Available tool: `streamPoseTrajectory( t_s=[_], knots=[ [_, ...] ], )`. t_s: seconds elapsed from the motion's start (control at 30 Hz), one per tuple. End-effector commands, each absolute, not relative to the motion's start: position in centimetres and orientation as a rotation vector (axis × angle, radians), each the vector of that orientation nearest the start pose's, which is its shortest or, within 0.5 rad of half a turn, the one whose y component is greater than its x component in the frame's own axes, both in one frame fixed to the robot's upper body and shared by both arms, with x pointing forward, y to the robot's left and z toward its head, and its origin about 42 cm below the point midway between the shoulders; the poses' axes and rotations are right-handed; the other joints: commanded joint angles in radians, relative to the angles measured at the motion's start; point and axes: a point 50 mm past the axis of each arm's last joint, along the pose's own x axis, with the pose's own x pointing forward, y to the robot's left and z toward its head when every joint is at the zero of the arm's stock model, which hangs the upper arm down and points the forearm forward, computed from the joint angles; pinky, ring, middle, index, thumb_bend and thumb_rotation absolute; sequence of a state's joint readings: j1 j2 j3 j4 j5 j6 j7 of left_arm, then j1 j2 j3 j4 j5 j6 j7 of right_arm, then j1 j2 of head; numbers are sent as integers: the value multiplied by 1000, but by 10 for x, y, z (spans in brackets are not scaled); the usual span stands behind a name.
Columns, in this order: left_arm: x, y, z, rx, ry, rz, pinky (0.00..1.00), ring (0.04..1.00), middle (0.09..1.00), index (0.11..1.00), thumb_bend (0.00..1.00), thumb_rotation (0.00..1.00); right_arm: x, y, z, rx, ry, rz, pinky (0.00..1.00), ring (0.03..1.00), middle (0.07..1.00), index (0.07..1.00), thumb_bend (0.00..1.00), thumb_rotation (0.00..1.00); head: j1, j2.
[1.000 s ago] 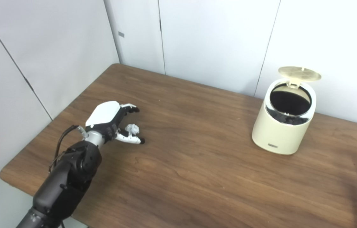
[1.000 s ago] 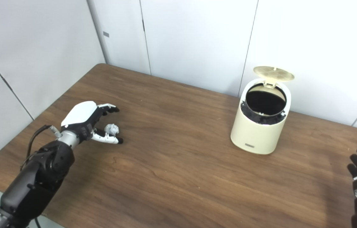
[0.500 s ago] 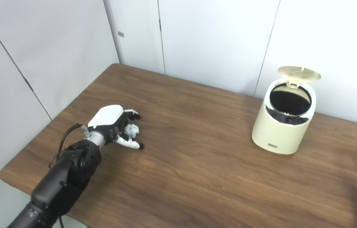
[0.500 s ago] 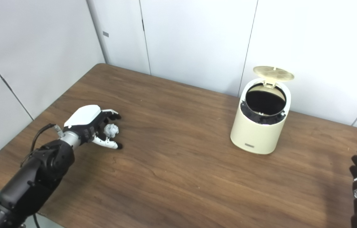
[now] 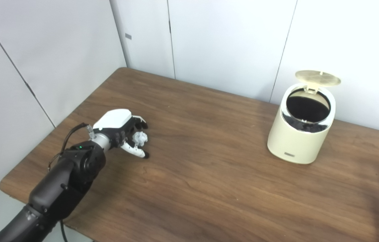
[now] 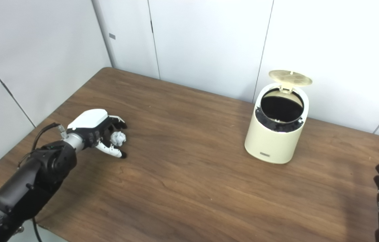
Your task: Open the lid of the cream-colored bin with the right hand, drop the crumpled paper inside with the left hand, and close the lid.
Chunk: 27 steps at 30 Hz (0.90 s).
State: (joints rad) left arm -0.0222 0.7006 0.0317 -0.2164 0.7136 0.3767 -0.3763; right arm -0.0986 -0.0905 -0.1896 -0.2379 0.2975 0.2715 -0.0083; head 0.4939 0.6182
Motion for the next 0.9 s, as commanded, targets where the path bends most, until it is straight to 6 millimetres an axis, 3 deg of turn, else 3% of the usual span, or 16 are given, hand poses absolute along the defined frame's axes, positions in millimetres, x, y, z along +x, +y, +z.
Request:
streamPoseTrajectory(
  t_s=[0.0,0.17,0.3,0.33,0.37,0.4,0.43,0.47,0.63,0.87],
  knots=[
    [292,420,236,1384,239,32,648,765,778,763,876,254,309,-279,190,189,-157,-68,961,920,897,857,382,815,1,2],
    [291,420,236,1370,239,36,665,772,779,754,861,232,308,-279,191,200,-161,-72,961,919,894,854,373,810,4,5],
    [291,423,232,1348,243,40,637,739,748,671,808,49,308,-280,192,208,-160,-70,953,909,883,845,387,787,5,6],
    [291,423,232,1328,242,47,606,704,736,649,793,20,308,-280,192,207,-159,-72,953,910,885,847,392,790,7,9],
    [291,423,231,1307,239,56,548,637,698,573,658,30,308,-281,192,209,-158,-71,945,907,882,842,407,782,7,9],
    [292,423,230,1286,237,68,504,580,657,533,587,33,308,-281,192,210,-157,-70,947,911,885,842,412,781,7,9],
    [292,422,230,1277,239,81,482,485,576,507,536,13,308,-282,192,210,-160,-63,953,918,890,844,416,785,7,9],
    [293,422,229,1278,246,94,460,449,541,503,518,6,307,-282,192,206,-160,-60,966,927,898,853,407,801,6,13],
    [297,419,228,1315,264,120,464,462,517,459,501,0,307,-284,193,200,-155,-67,940,904,877,837,434,793,8,19],
    [301,416,227,1362,293,125,425,440,527,456,500,0,308,-287,192,217,-167,-44,912,902,880,840,386,860,9,22]
  ],
)
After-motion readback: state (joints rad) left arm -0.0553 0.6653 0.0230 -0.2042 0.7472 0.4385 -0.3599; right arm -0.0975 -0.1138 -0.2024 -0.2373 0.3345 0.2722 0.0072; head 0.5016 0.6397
